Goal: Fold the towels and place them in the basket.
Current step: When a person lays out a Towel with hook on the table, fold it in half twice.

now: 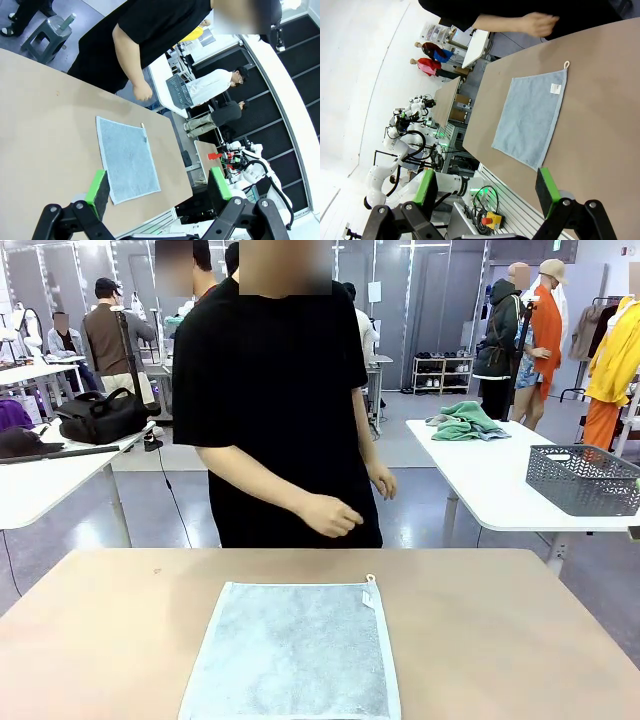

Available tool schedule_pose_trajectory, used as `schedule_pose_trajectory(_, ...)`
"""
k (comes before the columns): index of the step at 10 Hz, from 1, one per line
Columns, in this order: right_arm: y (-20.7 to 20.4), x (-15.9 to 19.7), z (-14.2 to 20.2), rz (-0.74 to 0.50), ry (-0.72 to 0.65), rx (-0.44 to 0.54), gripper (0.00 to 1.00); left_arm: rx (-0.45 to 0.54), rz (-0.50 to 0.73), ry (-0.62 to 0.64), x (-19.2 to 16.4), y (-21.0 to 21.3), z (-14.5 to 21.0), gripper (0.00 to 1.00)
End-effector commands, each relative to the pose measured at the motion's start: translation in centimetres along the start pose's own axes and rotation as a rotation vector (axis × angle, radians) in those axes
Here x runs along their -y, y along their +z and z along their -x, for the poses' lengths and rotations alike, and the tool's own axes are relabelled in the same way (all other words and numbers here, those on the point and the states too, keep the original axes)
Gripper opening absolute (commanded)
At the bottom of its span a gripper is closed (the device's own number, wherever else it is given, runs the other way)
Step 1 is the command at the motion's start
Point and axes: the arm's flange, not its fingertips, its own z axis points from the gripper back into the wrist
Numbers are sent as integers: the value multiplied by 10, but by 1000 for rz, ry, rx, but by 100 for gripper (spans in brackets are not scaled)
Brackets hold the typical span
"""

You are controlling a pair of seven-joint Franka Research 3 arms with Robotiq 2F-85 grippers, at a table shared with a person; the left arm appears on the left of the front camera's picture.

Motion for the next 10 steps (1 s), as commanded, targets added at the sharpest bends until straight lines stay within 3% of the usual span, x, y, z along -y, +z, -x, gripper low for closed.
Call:
schedule_pose_trajectory(1, 1, -1, 0, -10, 5, 1, 100, 6, 20, -14, 1, 0, -3, 100)
schedule_pose_trajectory(3, 0, 0, 0, 0, 0, 0, 100, -32, -8, -60, 13, 2, 0, 100)
schedule_pose_trajectory(5, 2, -60, -6, 15, 257, -97, 100, -114, -81, -355, 74, 4, 1, 100)
schedule_pose_trajectory(10, -98, -192, 20, 271, 886, -473, 100, -301, -265, -1010, 192, -53, 34, 100)
